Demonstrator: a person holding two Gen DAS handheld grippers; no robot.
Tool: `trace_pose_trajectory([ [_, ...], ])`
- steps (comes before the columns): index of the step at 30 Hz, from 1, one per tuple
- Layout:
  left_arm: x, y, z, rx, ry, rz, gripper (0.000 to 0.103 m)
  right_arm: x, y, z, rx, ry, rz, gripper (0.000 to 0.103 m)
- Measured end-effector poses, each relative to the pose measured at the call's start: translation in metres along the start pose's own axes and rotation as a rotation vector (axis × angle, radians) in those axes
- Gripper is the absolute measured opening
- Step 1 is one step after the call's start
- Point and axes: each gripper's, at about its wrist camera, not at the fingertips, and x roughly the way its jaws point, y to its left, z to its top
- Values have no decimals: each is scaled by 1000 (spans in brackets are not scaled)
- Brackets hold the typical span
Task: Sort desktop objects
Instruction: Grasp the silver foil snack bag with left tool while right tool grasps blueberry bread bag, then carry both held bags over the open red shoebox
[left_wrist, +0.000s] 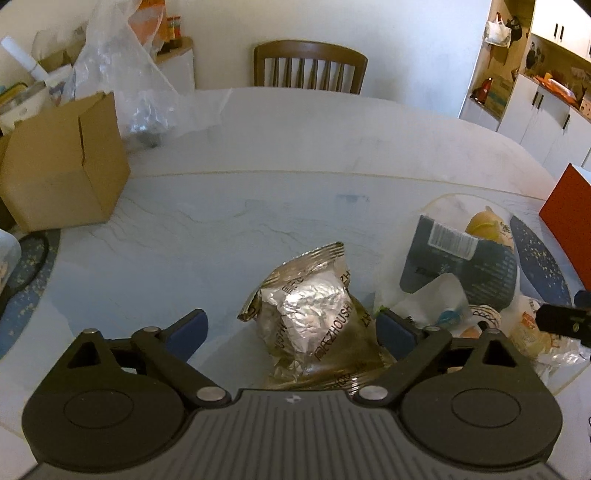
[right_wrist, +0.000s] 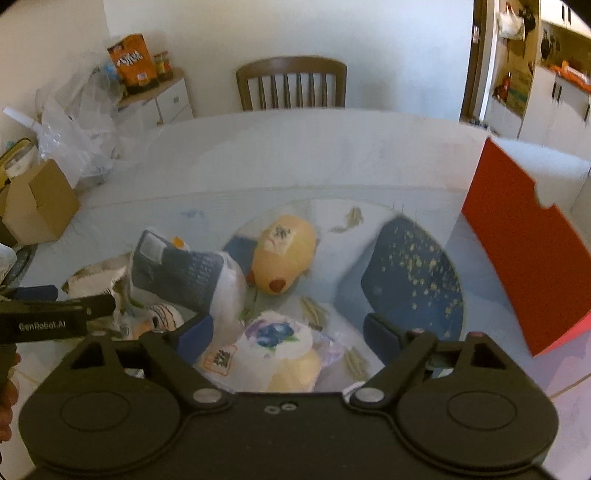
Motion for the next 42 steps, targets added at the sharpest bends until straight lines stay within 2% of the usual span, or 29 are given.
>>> trace_pose_trajectory([
  [5, 9, 6, 0, -31, 18, -36, 89, 11, -6, -5, 39, 59, 1, 81],
  [10, 12, 8, 1, -48, 21, -71, 72, 15, -10, -8, 70, 95, 6, 73],
  [14, 13, 11, 2, -74, 20, -95, 66, 15, -10, -8, 73, 101, 8, 60],
  [16, 13, 13, 2, -85, 21, -107, 59, 14, -10, -8, 70, 101, 6, 56],
  [21, 11, 17, 2, -101, 12, -114, 53, 11, -9, -8, 60, 93, -5, 52],
  [28, 0, 21, 1, -119, -13, -120, 48, -1, -11, -5, 62, 54, -26, 51],
  [42, -48, 29, 4, -171, -140, -137, 45, -36, -20, -4, 89, -49, -39, 51],
])
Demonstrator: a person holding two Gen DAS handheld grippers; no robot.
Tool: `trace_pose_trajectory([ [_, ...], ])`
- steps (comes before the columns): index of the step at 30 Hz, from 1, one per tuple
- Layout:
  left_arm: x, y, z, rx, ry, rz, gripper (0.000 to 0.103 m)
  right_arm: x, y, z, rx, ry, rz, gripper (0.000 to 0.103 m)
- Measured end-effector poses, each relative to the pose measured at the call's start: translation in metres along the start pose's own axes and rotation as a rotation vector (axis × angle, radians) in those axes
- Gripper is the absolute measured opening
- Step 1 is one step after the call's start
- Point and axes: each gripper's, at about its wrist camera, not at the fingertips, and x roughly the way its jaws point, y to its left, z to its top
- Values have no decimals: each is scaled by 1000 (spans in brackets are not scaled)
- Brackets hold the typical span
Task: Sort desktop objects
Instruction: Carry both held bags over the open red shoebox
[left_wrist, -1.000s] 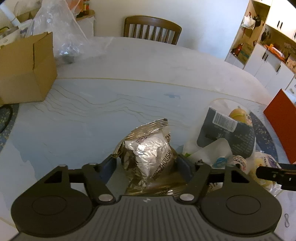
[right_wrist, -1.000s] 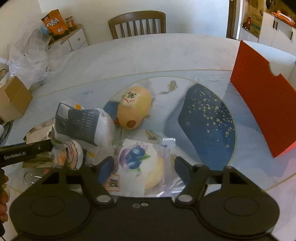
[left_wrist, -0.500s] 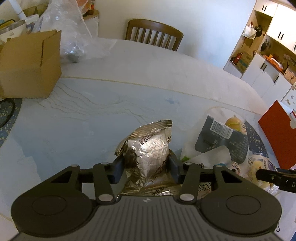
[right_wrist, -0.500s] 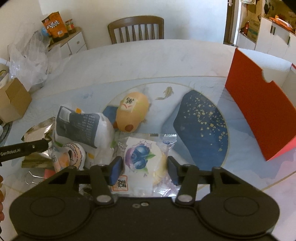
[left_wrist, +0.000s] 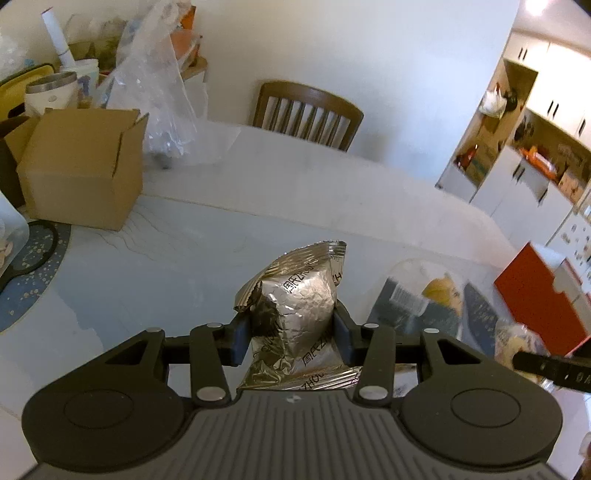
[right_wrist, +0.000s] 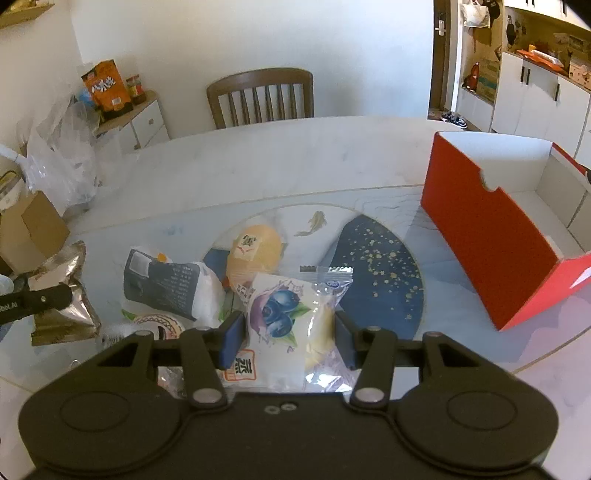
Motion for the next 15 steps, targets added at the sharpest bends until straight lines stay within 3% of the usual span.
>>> trace_pose_trajectory([
  [9, -30, -15, 4, -40, -21, -49, 45, -28, -15, -1, 4, -63, 30, 51],
  [15, -41, -45, 2, -36, -23, -50, 45, -43, -33, 3, -9, -78, 69, 51],
])
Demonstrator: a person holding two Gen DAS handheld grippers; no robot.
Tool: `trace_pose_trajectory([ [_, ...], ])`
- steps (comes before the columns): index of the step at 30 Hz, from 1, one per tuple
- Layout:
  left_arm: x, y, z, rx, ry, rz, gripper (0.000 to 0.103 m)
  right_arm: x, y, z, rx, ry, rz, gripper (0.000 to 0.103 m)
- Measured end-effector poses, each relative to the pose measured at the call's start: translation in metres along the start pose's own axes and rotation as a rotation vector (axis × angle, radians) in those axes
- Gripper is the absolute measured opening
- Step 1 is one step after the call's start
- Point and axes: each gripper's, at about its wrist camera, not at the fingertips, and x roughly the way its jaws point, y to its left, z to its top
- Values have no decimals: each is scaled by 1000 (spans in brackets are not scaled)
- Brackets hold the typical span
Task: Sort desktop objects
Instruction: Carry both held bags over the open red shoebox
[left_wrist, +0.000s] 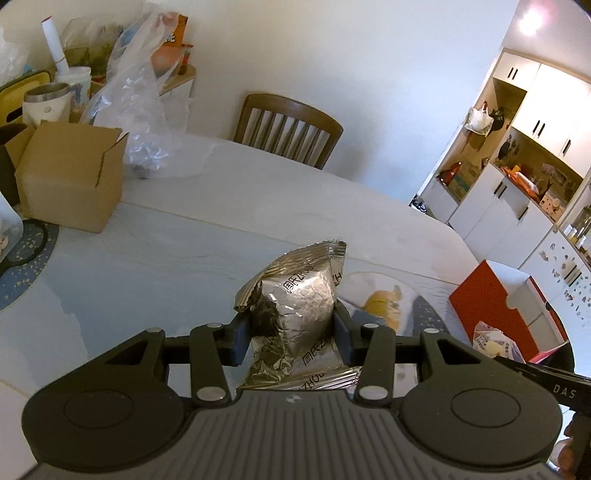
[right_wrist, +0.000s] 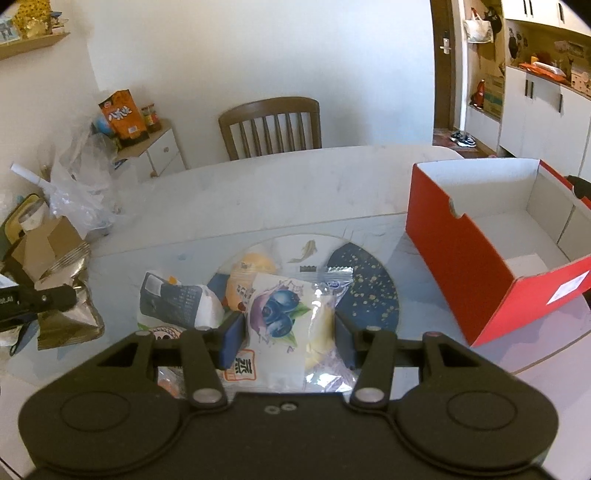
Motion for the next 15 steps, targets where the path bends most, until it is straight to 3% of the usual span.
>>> trace_pose_trajectory([
  [15, 7, -111, -19, 89, 56, -47, 45, -39, -82, 27, -41, -24, 77, 51],
])
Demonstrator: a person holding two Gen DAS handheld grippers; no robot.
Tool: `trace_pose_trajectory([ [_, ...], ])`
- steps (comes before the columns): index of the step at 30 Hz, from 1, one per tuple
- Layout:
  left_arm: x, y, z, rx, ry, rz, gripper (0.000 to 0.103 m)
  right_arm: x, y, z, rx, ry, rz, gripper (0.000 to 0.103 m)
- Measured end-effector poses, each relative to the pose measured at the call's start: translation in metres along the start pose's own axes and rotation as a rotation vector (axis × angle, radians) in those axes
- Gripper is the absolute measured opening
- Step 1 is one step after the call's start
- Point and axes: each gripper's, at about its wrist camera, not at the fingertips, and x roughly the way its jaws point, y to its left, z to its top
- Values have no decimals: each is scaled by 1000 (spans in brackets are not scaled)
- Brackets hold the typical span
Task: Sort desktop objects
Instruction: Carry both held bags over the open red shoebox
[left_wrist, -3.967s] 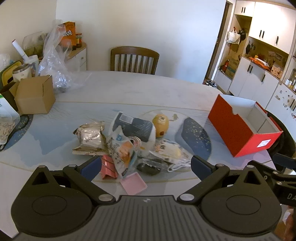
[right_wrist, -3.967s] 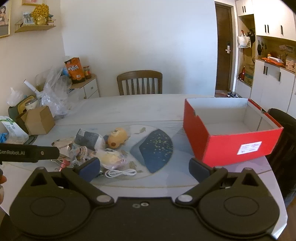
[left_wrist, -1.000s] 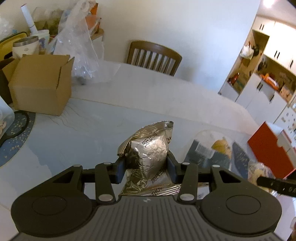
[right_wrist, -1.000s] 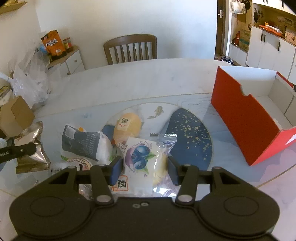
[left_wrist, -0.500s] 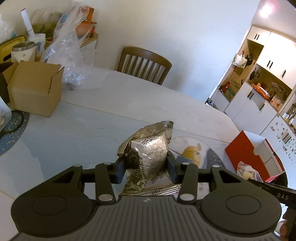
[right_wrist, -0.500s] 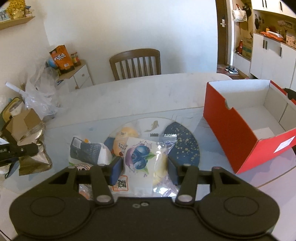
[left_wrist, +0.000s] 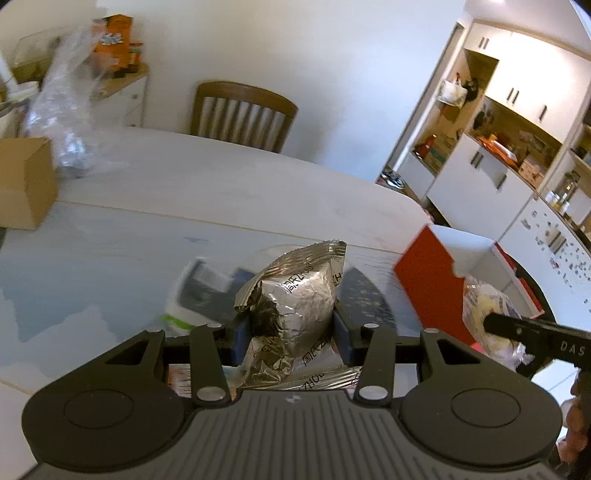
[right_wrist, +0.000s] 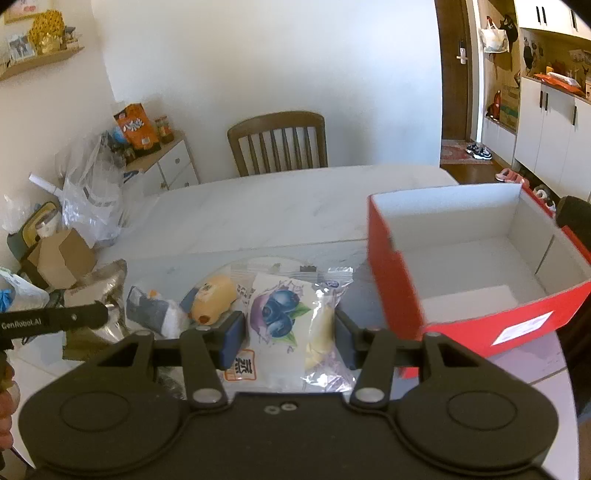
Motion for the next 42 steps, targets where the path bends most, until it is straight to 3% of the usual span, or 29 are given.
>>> trace_pose_trajectory([
  [12, 31, -92, 16, 100, 35, -86, 45, -15, -75, 21, 3, -54, -22, 51],
  [27, 90, -196, 41, 213, 95, -203, 45, -7, -145, 41, -22, -50, -75, 51],
  [35, 119, -237, 51, 260, 139, -230, 45, 0, -176, 58, -60, -51, -95, 51],
  [42, 155, -268, 51, 360, 191, -220, 45, 22, -203, 67, -60, -1, -96, 51],
])
